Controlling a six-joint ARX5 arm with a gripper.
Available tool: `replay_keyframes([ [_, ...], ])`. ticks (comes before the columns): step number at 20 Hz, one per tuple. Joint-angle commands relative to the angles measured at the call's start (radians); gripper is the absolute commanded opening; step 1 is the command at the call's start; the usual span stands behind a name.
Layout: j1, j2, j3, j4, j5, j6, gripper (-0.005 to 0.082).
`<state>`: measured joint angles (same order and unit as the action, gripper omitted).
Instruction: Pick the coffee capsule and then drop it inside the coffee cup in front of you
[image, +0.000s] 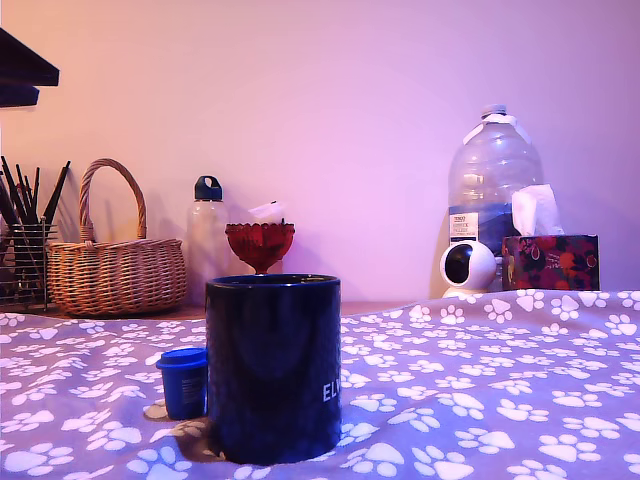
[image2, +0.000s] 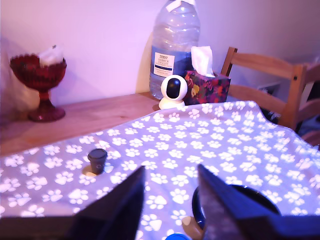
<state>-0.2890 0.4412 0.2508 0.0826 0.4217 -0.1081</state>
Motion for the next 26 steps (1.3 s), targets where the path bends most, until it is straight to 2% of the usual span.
replay_keyframes([
  [1, -0.013, 0.004, -0.002, -0.01, 0.005, 0.029, 0.0589],
  [6, -0.068, 0.04, -0.002, -0.08, -0.012, 0.077, 0.0589],
  [9, -0.096, 0.126, -0.002, -0.093, -0.025, 0.092, 0.0589],
  [10, -0.103, 0.16, -0.002, -0.092, -0.024, 0.111, 0.0588],
  [14, -0.12, 0.286, -0.002, -0.085, -0.019, 0.163, 0.0588],
  [16, -0.124, 0.335, -0.002, -0.079, -0.019, 0.171, 0.0588],
  [20, -0.124, 0.402, -0.003, -0.061, -0.037, 0.223, 0.0589],
  [26, -0.122, 0.419, -0.084, 0.117, -0.037, 0.211, 0.0589],
])
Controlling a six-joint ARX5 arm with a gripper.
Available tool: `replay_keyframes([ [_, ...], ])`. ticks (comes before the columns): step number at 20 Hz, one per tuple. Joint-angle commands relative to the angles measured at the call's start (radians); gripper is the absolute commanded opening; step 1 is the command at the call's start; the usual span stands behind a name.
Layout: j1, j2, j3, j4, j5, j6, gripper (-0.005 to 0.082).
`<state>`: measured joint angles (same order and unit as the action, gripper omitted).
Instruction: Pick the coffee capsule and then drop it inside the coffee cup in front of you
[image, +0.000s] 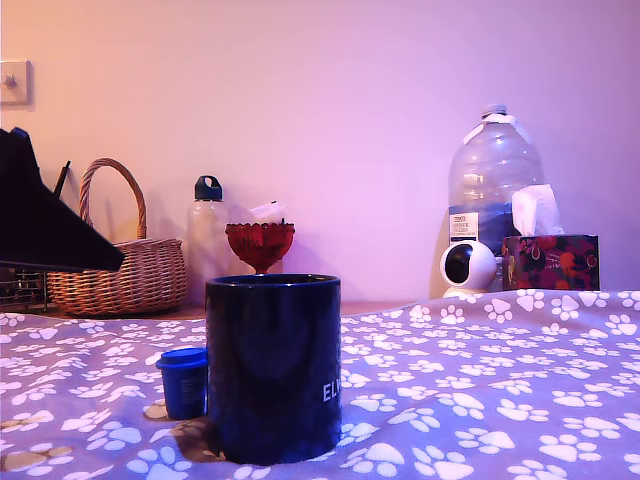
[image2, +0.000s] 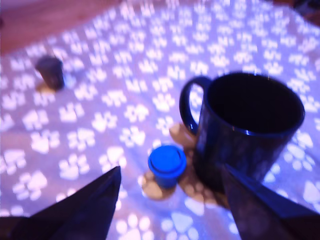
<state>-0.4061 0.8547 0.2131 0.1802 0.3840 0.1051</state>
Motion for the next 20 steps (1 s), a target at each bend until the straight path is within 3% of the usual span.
replay_keyframes([
  [1, -0.005, 0.005, -0.068, 0.057, 0.0, 0.0, 0.0589],
  [6, -0.004, 0.006, -0.169, 0.246, 0.001, 0.0, 0.0589],
  [10, 0.005, 0.042, -0.17, 0.263, 0.001, 0.0, 0.0589],
  [20, 0.005, 0.312, -0.14, 0.445, 0.026, 0.001, 0.0588],
])
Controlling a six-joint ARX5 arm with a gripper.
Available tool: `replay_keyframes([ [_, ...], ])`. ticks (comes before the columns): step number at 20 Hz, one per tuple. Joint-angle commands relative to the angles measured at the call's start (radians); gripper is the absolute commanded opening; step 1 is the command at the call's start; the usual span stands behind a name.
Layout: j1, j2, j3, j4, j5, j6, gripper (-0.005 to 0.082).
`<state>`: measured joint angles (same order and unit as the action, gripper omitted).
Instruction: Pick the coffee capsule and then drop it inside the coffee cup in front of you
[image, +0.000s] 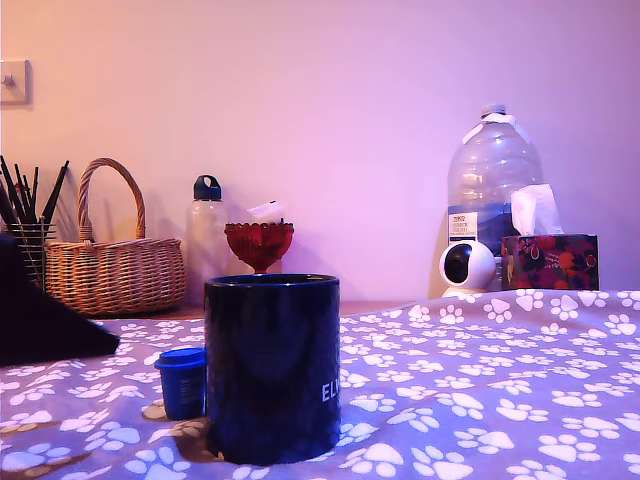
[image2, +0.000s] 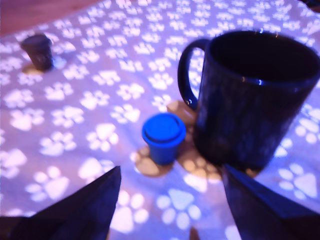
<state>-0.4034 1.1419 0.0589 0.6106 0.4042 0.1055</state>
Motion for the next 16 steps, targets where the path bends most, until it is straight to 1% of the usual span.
replay_keyframes([
  [1, 0.002, 0.058, 0.028, 0.024, 0.006, 0.005, 0.0588],
  [8, 0.002, 0.315, 0.115, 0.118, 0.027, 0.009, 0.0586],
  [13, 0.002, 0.433, 0.166, 0.16, 0.036, 0.008, 0.0586],
  [16, 0.001, 0.494, 0.2, 0.177, 0.052, 0.008, 0.0585],
])
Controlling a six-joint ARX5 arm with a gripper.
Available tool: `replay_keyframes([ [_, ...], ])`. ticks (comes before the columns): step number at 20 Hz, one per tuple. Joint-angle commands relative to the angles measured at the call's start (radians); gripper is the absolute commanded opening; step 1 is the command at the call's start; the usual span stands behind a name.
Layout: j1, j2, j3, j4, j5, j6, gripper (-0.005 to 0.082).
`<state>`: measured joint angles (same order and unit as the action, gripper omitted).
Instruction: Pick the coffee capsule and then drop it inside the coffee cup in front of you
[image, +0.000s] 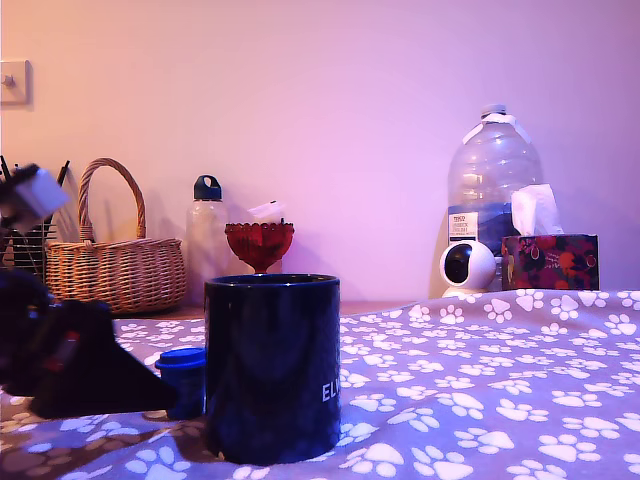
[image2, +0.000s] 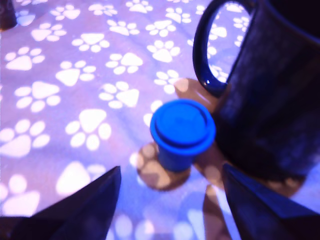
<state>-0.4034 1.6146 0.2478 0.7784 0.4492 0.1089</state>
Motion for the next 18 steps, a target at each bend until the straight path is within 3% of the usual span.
replay_keyframes([
  [1, 0.001, 0.038, 0.023, 0.01, 0.008, 0.004, 0.0585],
  [5, -0.003, 0.084, 0.061, 0.014, 0.023, 0.004, 0.0577],
  [7, -0.011, 0.101, 0.079, 0.013, 0.05, 0.004, 0.0533],
  [14, -0.035, 0.107, 0.094, 0.01, 0.056, 0.003, 0.0525],
  [18, -0.035, 0.107, 0.094, 0.0, 0.057, 0.0, 0.0382],
])
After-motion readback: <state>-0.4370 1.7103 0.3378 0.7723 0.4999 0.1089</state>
